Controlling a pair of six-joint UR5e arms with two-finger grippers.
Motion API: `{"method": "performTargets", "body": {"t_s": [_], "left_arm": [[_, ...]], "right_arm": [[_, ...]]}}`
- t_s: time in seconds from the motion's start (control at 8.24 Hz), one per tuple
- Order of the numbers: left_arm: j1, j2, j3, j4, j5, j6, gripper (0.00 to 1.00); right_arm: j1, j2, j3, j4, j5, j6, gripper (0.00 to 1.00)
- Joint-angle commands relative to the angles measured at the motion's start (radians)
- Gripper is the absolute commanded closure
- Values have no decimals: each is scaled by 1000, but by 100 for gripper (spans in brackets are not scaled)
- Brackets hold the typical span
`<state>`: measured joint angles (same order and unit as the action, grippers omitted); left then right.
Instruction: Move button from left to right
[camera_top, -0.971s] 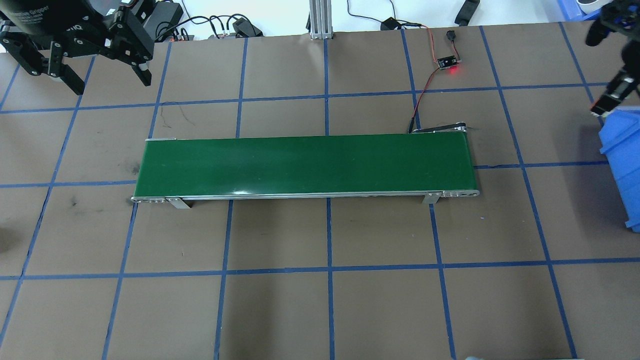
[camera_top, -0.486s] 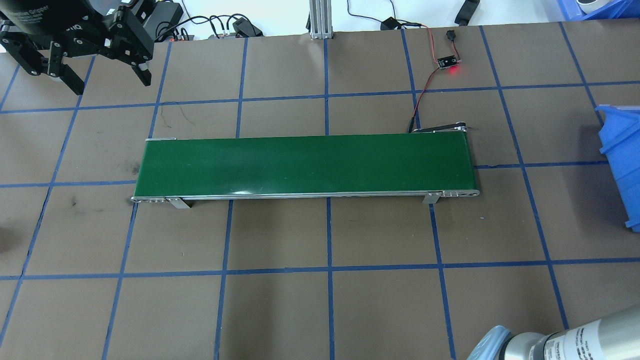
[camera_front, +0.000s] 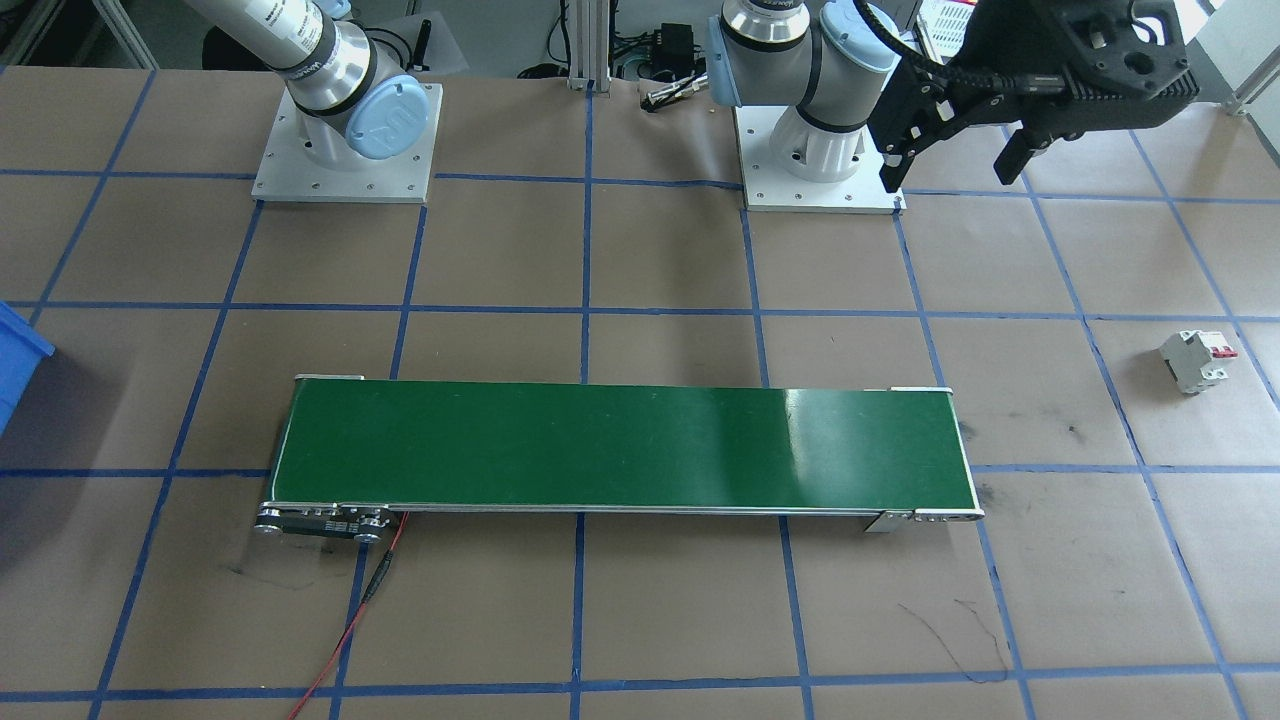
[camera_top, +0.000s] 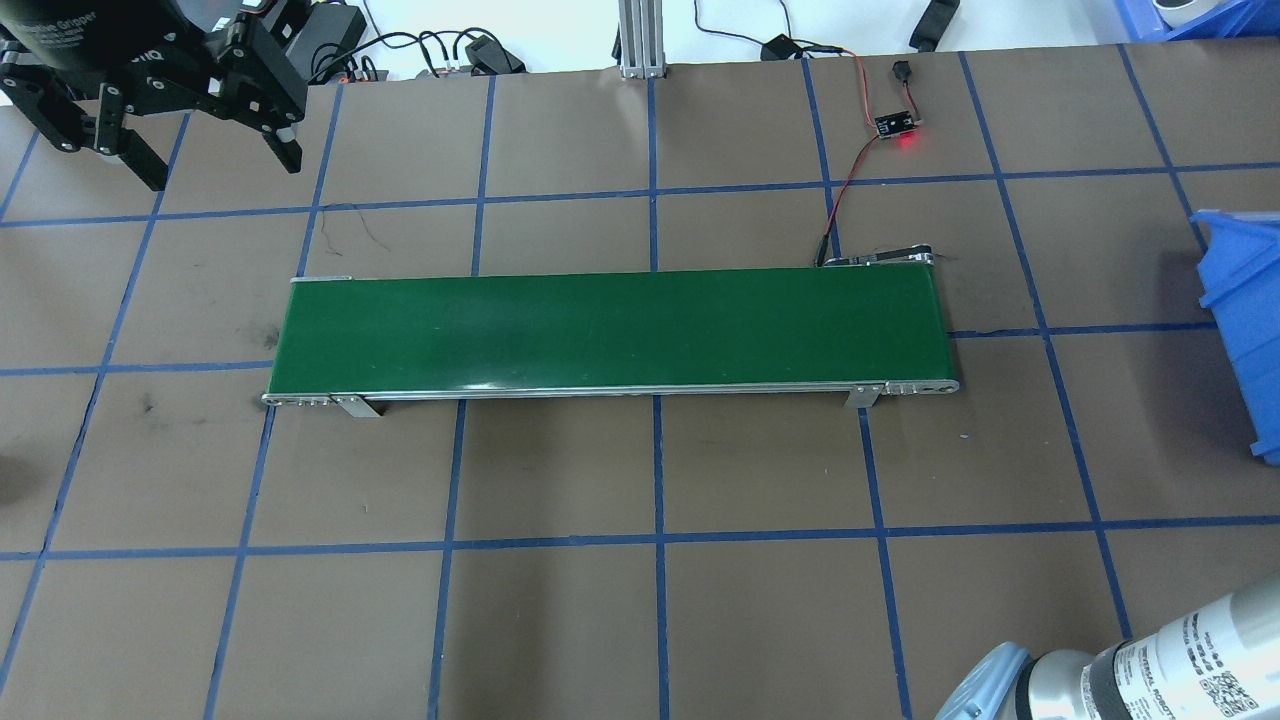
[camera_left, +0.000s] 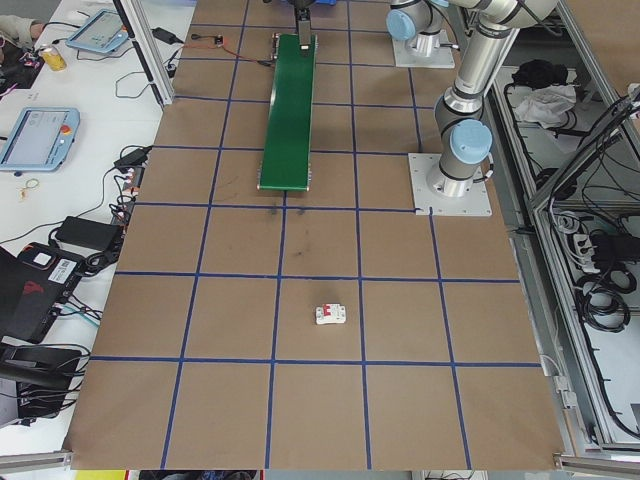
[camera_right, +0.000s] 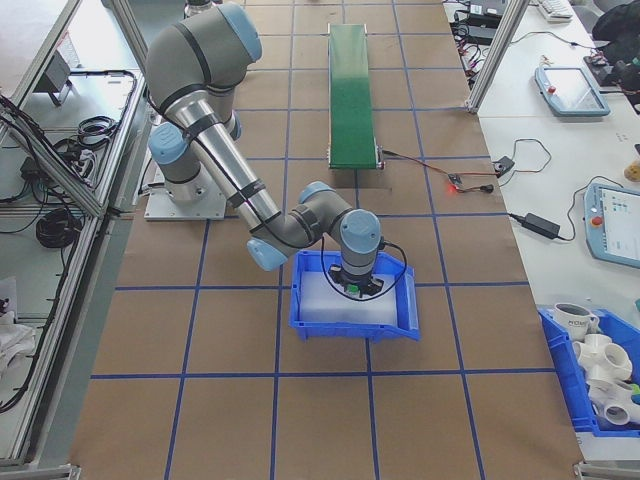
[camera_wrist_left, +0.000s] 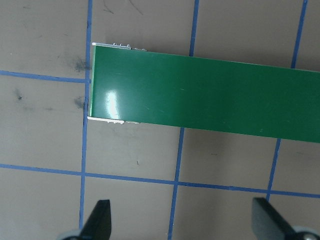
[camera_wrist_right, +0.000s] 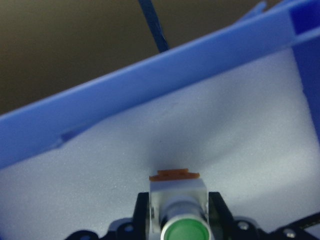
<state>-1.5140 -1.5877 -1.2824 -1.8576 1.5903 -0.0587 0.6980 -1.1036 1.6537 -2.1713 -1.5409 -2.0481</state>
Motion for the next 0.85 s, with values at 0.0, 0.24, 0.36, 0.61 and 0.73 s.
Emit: {"method": "performTargets", "body": {"t_s": [0.0, 0.24, 0.36, 0.61, 0.73], "left_arm": [[0, -1, 0, 0, -1, -1, 0], [0, 0, 0, 0, 0, 0, 0], [0, 0, 0, 0, 0, 0, 0], [0, 0, 0, 0, 0, -1, 0], [0, 0, -1, 0, -1, -1, 0]], "right_arm": [[-2, 1, 2, -1, -2, -6, 13], [-2, -25, 2, -1, -4, 3, 0], [-3, -47, 3, 2, -4, 14, 0], [6, -152, 3, 63, 7, 145, 0], [29, -233, 3, 176, 8, 271, 0]]}}
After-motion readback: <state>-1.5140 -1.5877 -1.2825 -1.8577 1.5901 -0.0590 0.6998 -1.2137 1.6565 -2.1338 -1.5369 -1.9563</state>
